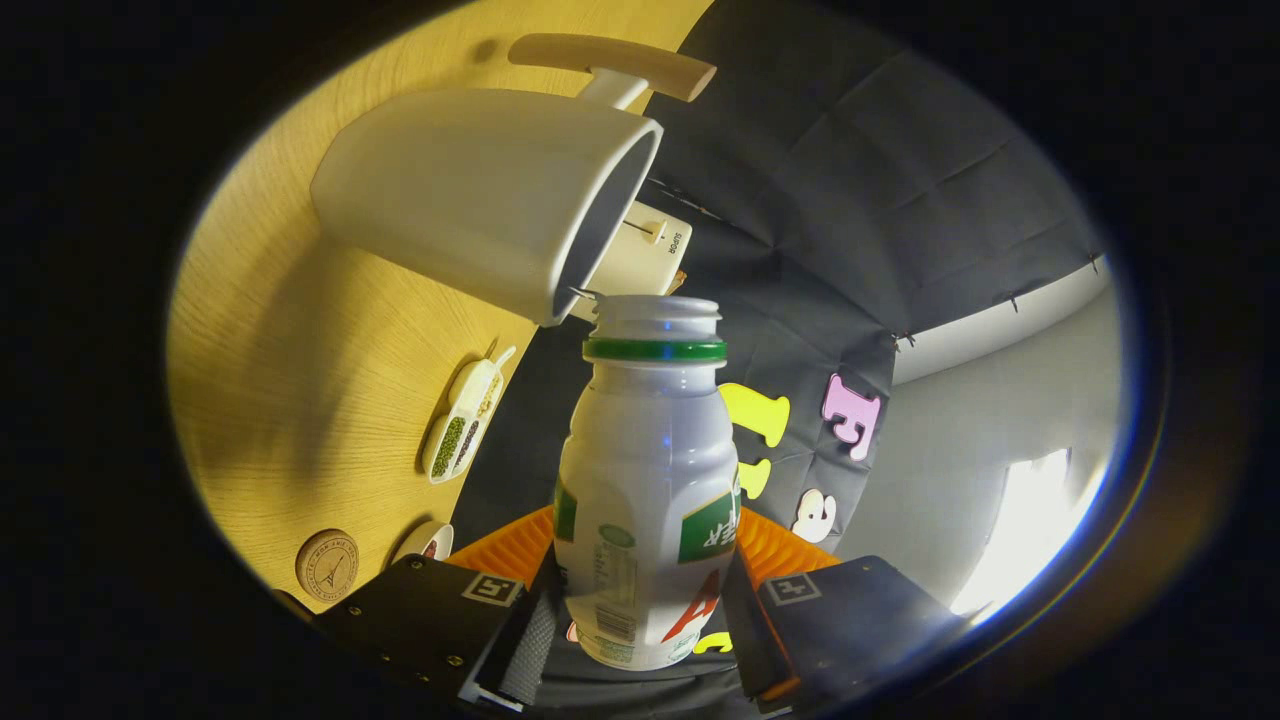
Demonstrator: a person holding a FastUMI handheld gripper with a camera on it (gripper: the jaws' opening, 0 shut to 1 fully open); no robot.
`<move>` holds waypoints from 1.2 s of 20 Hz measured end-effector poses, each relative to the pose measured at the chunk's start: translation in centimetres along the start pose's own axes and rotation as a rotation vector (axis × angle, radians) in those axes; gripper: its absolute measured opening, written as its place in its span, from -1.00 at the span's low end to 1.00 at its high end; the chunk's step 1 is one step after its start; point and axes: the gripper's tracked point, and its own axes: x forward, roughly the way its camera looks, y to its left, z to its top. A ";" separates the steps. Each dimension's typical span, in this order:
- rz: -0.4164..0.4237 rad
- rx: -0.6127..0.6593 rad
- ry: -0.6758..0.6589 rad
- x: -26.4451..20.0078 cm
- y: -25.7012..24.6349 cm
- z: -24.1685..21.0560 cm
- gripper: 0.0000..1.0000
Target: Take the bottle from table, then pour the juice into the cup, finally place the bottle on the coaster
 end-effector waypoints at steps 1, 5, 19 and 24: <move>0.000 0.000 -0.002 -0.1 0.0 0.0 0.45; 0.002 0.000 -0.001 -0.1 0.1 0.0 0.45; 0.089 0.186 0.005 0.4 2.5 0.1 0.45; 0.169 0.427 -0.004 1.0 4.0 0.2 0.46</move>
